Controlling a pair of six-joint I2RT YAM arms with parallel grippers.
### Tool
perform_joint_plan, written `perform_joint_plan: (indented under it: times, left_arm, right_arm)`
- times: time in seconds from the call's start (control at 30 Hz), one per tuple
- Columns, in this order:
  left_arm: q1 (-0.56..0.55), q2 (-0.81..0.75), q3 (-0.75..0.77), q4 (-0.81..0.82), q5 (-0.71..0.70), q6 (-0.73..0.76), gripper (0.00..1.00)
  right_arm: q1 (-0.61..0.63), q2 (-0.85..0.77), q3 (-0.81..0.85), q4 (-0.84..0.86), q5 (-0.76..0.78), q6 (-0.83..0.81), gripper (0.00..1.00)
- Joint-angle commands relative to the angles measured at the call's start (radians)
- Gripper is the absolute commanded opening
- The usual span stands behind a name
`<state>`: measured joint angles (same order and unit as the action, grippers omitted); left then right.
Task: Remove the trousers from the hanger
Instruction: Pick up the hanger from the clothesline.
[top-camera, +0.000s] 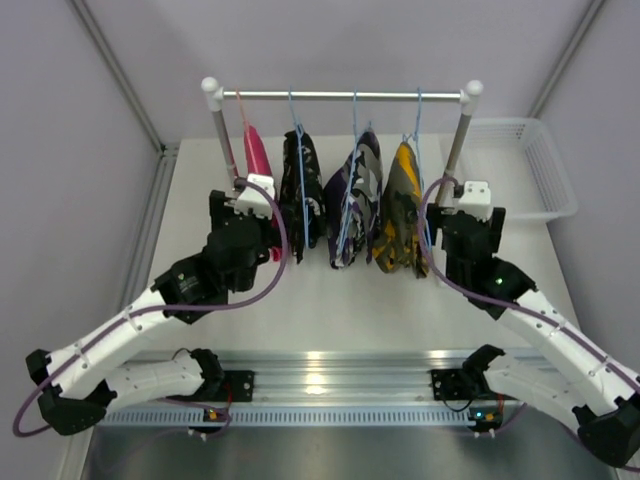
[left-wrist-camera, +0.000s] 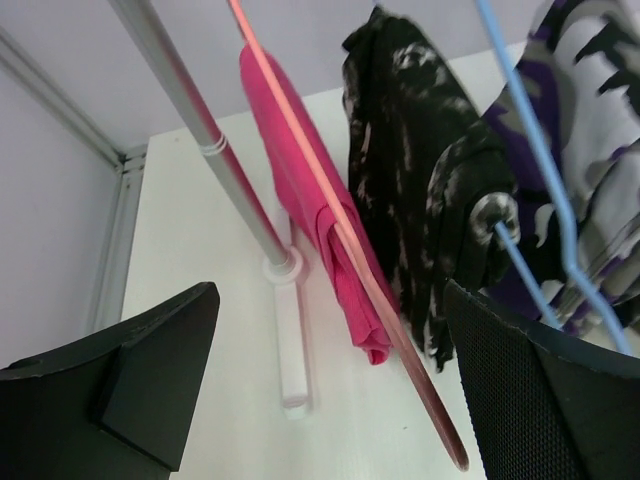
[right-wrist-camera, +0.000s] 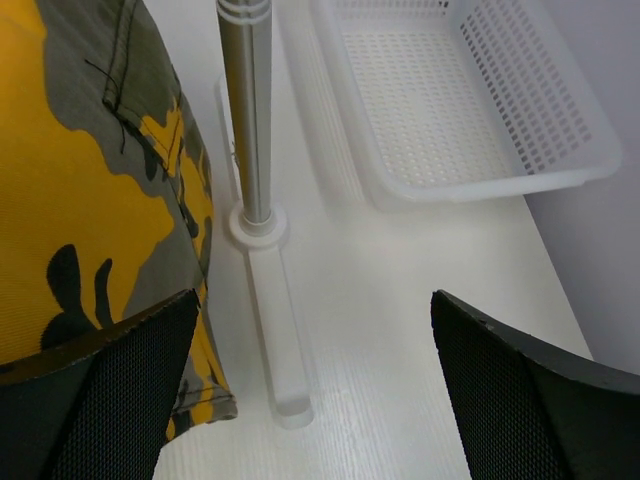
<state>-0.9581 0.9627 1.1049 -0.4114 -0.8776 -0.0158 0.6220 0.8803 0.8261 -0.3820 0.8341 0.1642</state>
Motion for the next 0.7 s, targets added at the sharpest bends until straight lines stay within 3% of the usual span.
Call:
perform_joint_plan:
  times: [0.0,0.2,0.47,0.67]
  left_arm:
    - [-0.001,-0.022,0.101,0.043,0.064,-0.027,0.99]
    - [-0.027,-0.044,0.196,-0.004,0.078,-0.035,0.99]
    - [-0.154,0.23,0.398,0.046,0.045,0.036,0.99]
    - [-0.154,0.382,0.532,0.06,0.175,0.03,0.99]
  right_arm:
    - [0.019,-0.067,0.03,0.04,-0.029,-0.006,0.98]
    - [0.019,-0.188,-0.001,0.04,-0.073,0.004,0.98]
    - [0.019,-0.15,0.008,0.046,-0.066,-0.017,0.98]
    - [0.019,-0.135,0.015,0.022,-0.053,-0.005,0.98]
